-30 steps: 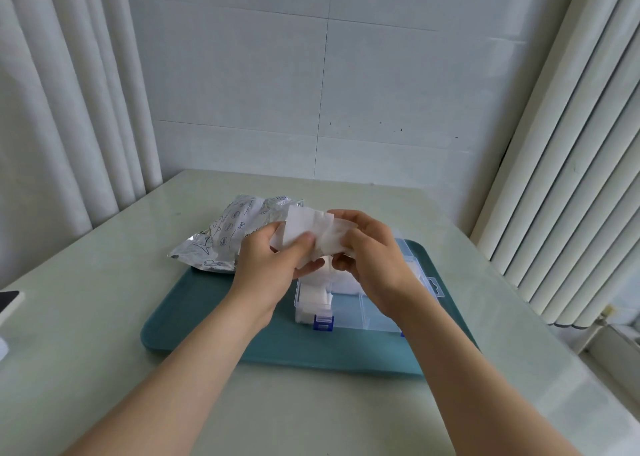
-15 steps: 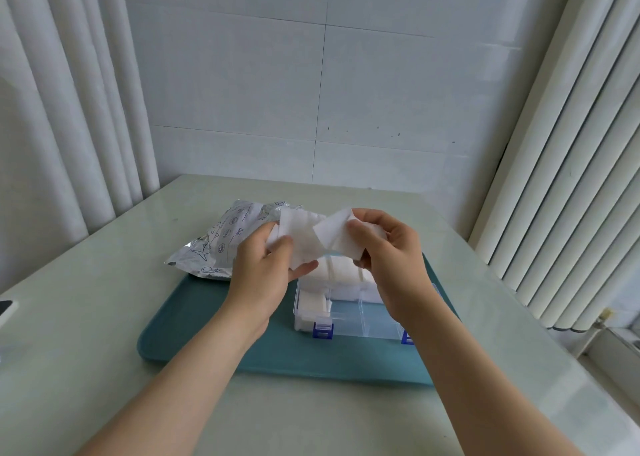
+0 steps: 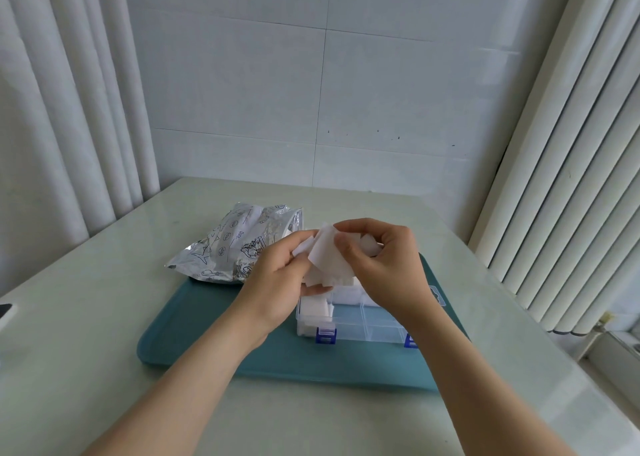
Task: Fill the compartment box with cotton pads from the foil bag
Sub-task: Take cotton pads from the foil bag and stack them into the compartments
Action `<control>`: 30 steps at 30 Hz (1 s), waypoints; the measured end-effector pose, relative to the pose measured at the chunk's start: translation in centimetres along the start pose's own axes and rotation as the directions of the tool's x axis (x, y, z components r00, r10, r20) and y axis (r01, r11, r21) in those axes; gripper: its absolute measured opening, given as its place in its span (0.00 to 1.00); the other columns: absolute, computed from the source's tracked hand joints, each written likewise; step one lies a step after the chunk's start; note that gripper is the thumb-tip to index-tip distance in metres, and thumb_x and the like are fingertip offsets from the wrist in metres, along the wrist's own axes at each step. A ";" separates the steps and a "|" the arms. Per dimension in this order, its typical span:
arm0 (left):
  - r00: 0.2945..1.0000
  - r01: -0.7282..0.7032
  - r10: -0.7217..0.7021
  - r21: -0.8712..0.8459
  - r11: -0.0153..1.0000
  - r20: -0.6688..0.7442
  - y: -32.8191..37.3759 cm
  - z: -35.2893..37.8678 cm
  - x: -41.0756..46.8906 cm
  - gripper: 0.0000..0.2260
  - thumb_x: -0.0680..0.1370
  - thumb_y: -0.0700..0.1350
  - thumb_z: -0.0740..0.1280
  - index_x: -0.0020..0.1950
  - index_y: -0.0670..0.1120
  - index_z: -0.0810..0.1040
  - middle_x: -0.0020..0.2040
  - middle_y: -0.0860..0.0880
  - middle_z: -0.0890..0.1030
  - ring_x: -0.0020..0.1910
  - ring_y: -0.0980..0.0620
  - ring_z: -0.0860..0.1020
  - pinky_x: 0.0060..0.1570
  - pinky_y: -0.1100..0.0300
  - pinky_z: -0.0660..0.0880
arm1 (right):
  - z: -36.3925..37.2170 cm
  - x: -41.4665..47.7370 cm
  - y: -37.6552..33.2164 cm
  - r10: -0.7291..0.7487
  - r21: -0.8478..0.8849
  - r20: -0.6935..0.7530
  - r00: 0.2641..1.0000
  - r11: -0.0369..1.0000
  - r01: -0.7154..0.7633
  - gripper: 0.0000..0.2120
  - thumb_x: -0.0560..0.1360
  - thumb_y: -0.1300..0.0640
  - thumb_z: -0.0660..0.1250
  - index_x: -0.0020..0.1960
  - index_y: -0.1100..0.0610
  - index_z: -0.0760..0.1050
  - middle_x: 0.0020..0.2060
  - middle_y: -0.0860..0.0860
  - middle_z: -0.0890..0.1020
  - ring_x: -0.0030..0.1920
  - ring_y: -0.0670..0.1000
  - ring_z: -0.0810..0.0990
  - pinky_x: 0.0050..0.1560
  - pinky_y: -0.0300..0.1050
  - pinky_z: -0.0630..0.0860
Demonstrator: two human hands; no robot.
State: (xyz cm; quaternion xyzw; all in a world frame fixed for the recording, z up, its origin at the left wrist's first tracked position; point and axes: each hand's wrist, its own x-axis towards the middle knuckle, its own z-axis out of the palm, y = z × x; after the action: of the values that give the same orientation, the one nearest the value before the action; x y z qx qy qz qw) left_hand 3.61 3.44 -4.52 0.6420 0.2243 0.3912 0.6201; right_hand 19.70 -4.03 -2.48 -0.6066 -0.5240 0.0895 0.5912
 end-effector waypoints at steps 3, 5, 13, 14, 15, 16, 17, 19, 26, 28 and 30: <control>1.000 0.021 -0.021 -0.035 0.999 -0.008 0.3 0.2 -0.2 0.24 0.88 0.35 0.55 0.58 0.58 0.86 0.56 0.42 0.85 0.59 0.41 0.84 0.52 0.45 0.85 | 0.1 0.0 0.0 -0.005 -0.015 -0.011 1.000 1.000 0.005 0.06 0.79 0.57 0.74 0.54 0.51 0.87 0.45 0.42 0.88 0.46 0.45 0.86 0.48 0.50 0.86; 0.999 0.038 -0.039 -0.056 0.998 -0.017 0.4 0.2 -0.2 0.25 0.87 0.35 0.54 0.55 0.60 0.86 0.55 0.40 0.85 0.59 0.40 0.84 0.52 0.45 0.85 | 0.1 0.0 0.0 -0.008 -0.029 -0.017 1.000 1.000 0.007 0.06 0.79 0.57 0.74 0.54 0.50 0.87 0.44 0.41 0.88 0.45 0.45 0.86 0.47 0.50 0.86; 0.999 -0.041 0.041 0.001 0.999 0.033 0.9 0.4 -0.8 0.19 0.87 0.39 0.62 0.54 0.63 0.84 0.52 0.48 0.88 0.55 0.48 0.87 0.50 0.50 0.86 | 0.4 0.0 0.3 0.011 -0.041 -0.026 1.000 0.999 -0.012 0.06 0.79 0.55 0.74 0.55 0.50 0.87 0.43 0.44 0.88 0.44 0.47 0.86 0.46 0.52 0.86; 0.998 -0.050 0.049 0.021 0.999 0.027 0.8 0.4 -0.7 0.19 0.87 0.39 0.62 0.55 0.64 0.83 0.55 0.46 0.88 0.55 0.47 0.87 0.50 0.50 0.86 | 0.4 0.0 0.3 0.010 -0.044 -0.024 1.000 0.999 -0.011 0.06 0.79 0.55 0.75 0.56 0.50 0.87 0.43 0.44 0.87 0.43 0.47 0.86 0.45 0.51 0.85; 0.998 -0.056 0.055 0.029 0.998 0.015 0.7 0.4 -0.7 0.19 0.87 0.38 0.63 0.57 0.63 0.83 0.56 0.45 0.87 0.56 0.46 0.86 0.50 0.50 0.86 | 0.4 0.0 0.3 0.010 -0.046 -0.022 1.000 0.999 -0.011 0.07 0.79 0.54 0.75 0.56 0.50 0.86 0.42 0.44 0.87 0.41 0.47 0.85 0.42 0.49 0.85; 0.999 -0.054 0.054 0.032 0.998 -0.001 0.5 0.3 -0.6 0.18 0.87 0.38 0.62 0.58 0.62 0.82 0.57 0.44 0.87 0.57 0.45 0.86 0.50 0.50 0.86 | 0.4 0.0 0.3 0.012 -0.049 -0.021 1.000 0.999 -0.013 0.07 0.78 0.53 0.76 0.56 0.50 0.86 0.40 0.44 0.86 0.38 0.46 0.85 0.39 0.47 0.83; 0.999 -0.049 0.049 0.028 0.998 -0.016 0.4 0.3 -0.5 0.18 0.87 0.37 0.62 0.60 0.60 0.82 0.57 0.43 0.86 0.57 0.44 0.86 0.50 0.50 0.86 | 0.3 0.1 0.3 0.015 -0.050 -0.024 1.000 0.999 -0.016 0.08 0.78 0.52 0.76 0.56 0.49 0.85 0.37 0.44 0.85 0.35 0.46 0.83 0.36 0.46 0.81; 0.998 -0.034 0.035 0.006 0.999 -0.060 0.4 0.2 -0.4 0.15 0.87 0.38 0.62 0.64 0.56 0.81 0.55 0.42 0.86 0.55 0.45 0.86 0.49 0.51 0.86 | 0.2 0.2 0.2 0.034 -0.031 -0.061 0.998 0.999 -0.036 0.06 0.77 0.51 0.78 0.53 0.49 0.85 0.36 0.44 0.85 0.33 0.47 0.83 0.35 0.48 0.82; 0.986 -0.042 0.039 -0.015 0.999 -0.161 0.1 -0.1 0.0 0.14 0.87 0.39 0.62 0.71 0.47 0.79 0.58 0.41 0.85 0.55 0.46 0.87 0.51 0.48 0.86 | -0.4 0.1 -1.3 0.259 0.355 -0.036 0.965 0.906 -0.229 0.14 0.78 0.52 0.76 0.47 0.61 0.76 0.28 0.52 0.79 0.24 0.49 0.71 0.26 0.41 0.68; 0.991 -0.049 0.047 -0.014 0.999 -0.126 0.3 0.1 -0.2 0.13 0.88 0.39 0.62 0.68 0.49 0.82 0.58 0.42 0.86 0.56 0.45 0.87 0.51 0.48 0.86 | 0.0 -0.3 -1.9 0.240 0.335 0.045 0.970 0.911 -0.241 0.15 0.78 0.51 0.76 0.47 0.61 0.75 0.27 0.54 0.78 0.24 0.49 0.71 0.25 0.39 0.68; 0.995 -0.047 0.045 -0.022 0.999 -0.088 0.4 0.3 -0.4 0.14 0.88 0.38 0.61 0.65 0.52 0.83 0.58 0.43 0.87 0.57 0.44 0.86 0.52 0.47 0.86 | 0.6 -0.7 -2.4 0.234 0.304 0.044 0.971 0.923 -0.236 0.18 0.77 0.49 0.77 0.47 0.63 0.75 0.29 0.56 0.81 0.26 0.50 0.75 0.29 0.43 0.73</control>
State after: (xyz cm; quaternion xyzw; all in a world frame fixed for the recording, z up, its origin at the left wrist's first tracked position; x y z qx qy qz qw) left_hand 3.54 2.90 -4.17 0.6220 0.2316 0.4356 0.6081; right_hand 17.69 -4.73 -1.07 -0.5653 -0.4293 0.2421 0.6614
